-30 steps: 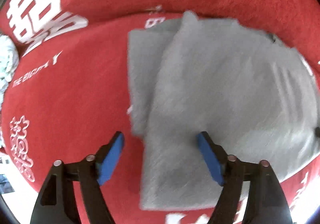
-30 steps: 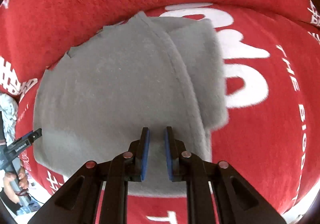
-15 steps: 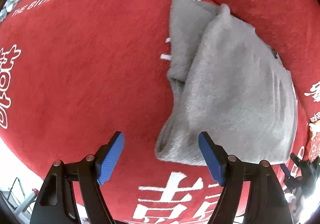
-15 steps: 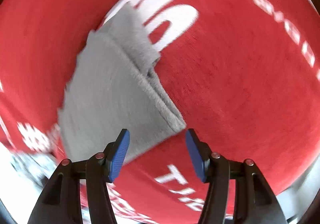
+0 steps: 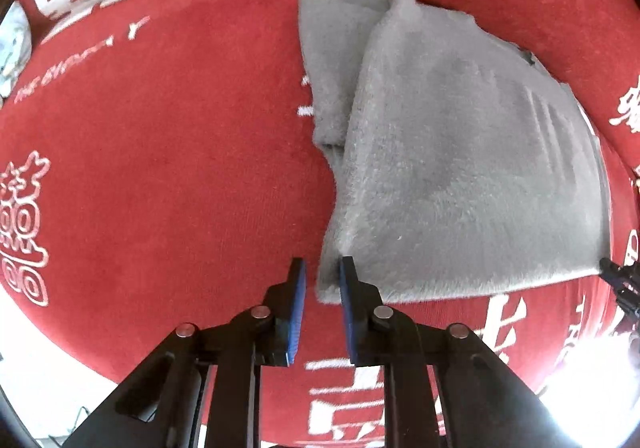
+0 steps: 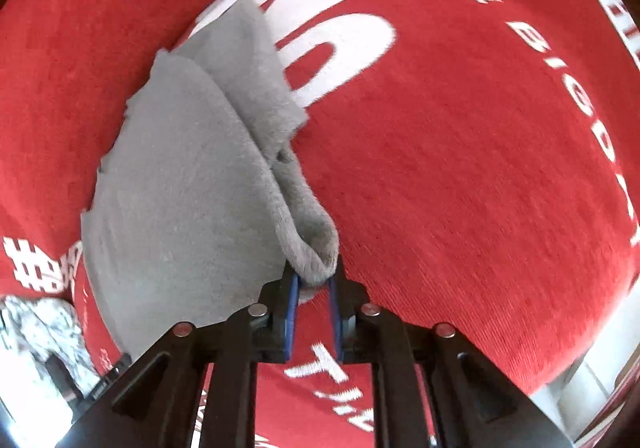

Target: Fold small clothes

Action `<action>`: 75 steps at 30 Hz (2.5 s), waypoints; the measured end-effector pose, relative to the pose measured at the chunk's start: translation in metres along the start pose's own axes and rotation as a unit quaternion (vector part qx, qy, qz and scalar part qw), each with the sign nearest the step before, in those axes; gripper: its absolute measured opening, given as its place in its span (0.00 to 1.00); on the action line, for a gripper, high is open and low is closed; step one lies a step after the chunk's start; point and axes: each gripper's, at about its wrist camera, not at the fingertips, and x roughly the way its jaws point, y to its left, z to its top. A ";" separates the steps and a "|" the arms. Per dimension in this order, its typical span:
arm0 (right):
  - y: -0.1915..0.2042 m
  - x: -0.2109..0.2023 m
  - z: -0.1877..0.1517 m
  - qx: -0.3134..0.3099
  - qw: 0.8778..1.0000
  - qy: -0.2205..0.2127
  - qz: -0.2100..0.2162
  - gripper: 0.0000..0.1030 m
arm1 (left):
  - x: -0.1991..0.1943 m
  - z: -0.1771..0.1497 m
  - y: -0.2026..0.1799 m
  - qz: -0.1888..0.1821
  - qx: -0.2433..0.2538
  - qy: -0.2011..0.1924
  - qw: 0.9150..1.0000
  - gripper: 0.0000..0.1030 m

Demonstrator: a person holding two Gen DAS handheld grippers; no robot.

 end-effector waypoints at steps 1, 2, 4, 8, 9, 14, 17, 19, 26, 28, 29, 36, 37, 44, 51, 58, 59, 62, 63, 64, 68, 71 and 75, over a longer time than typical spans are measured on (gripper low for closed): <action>0.000 -0.006 -0.003 0.004 1.000 -0.005 -0.006 0.14 | -0.006 0.002 0.002 0.005 0.005 -0.003 1.000 0.19; 0.003 -0.010 -0.005 0.003 1.000 -0.010 -0.014 0.14 | -0.014 0.007 0.003 0.006 0.010 -0.012 1.000 0.19; 0.013 -0.016 -0.005 -0.011 0.999 -0.030 -0.019 0.14 | -0.026 0.014 0.002 -0.003 0.014 -0.032 0.999 0.19; 0.043 -0.028 -0.014 -0.072 0.997 -0.040 -0.009 0.14 | -0.032 0.053 -0.017 -0.023 0.032 -0.064 0.997 0.19; 0.054 -0.025 -0.014 -0.088 0.995 -0.038 -0.006 0.14 | -0.029 0.064 -0.024 -0.025 0.037 -0.070 0.997 0.19; 0.109 0.005 -0.010 -0.144 0.989 -0.020 0.013 0.14 | -0.008 0.097 -0.038 -0.035 0.031 -0.076 0.996 0.19; 0.125 0.028 -0.007 -0.156 0.988 -0.007 0.014 0.14 | 0.005 0.105 -0.040 -0.014 0.027 -0.064 0.997 0.19; 0.128 0.040 -0.006 -0.162 0.987 0.004 0.004 0.14 | 0.021 0.108 -0.035 0.000 0.015 -0.046 0.999 0.19; 0.122 0.038 -0.004 -0.136 0.991 0.010 0.005 0.17 | 0.012 0.103 -0.020 -0.006 0.007 -0.031 0.999 0.19; 0.120 0.031 -0.009 -0.138 0.990 0.015 0.002 0.18 | 0.007 0.098 -0.022 0.003 0.014 -0.029 0.999 0.19; 0.118 0.028 -0.012 -0.139 0.990 0.017 0.002 0.18 | 0.004 0.095 -0.022 0.005 0.016 -0.028 0.999 0.19; 0.112 0.018 -0.037 -0.143 0.989 0.036 -0.002 0.39 | -0.007 0.079 -0.027 0.008 0.019 -0.016 1.000 0.19; 0.111 0.017 -0.040 -0.141 0.989 0.038 -0.001 0.39 | -0.009 0.078 -0.028 0.011 0.022 -0.014 1.000 0.19; 0.123 0.027 -0.056 -0.142 0.988 0.054 0.007 0.43 | -0.020 0.056 -0.033 0.022 0.025 -0.008 0.999 0.19; 0.137 0.030 -0.072 -0.153 0.986 0.063 0.015 0.45 | -0.021 0.049 -0.030 0.032 0.031 0.001 0.999 0.19; 0.148 0.033 -0.084 -0.159 0.985 0.068 0.022 0.51 | -0.028 0.041 -0.025 0.024 0.014 -0.004 1.000 0.19; 0.150 0.034 -0.086 -0.160 0.984 0.069 0.023 0.51 | -0.028 0.041 -0.024 0.022 0.012 -0.002 1.000 0.31; 0.153 0.037 -0.089 -0.161 0.984 0.074 0.025 0.51 | -0.026 0.044 -0.016 0.033 0.004 -0.004 0.999 1.00; 0.154 0.037 -0.089 -0.162 0.984 0.076 0.025 0.51 | -0.030 0.044 -0.015 0.039 0.007 -0.019 0.999 1.00; 0.155 0.038 -0.090 -0.163 0.983 0.077 0.026 0.51 | -0.032 0.044 -0.016 0.044 0.014 -0.021 0.999 1.00; 0.159 0.041 -0.095 -0.166 0.982 0.081 0.031 0.58 | -0.031 0.045 -0.013 0.051 0.016 -0.017 0.998 1.00; 0.164 0.043 -0.099 -0.168 0.981 0.085 0.039 0.64 | -0.031 0.046 -0.011 0.060 0.013 -0.019 0.998 1.00; 0.170 0.048 -0.105 -0.167 0.980 0.093 0.052 0.68 | -0.029 0.045 -0.007 0.063 0.013 -0.017 0.998 1.00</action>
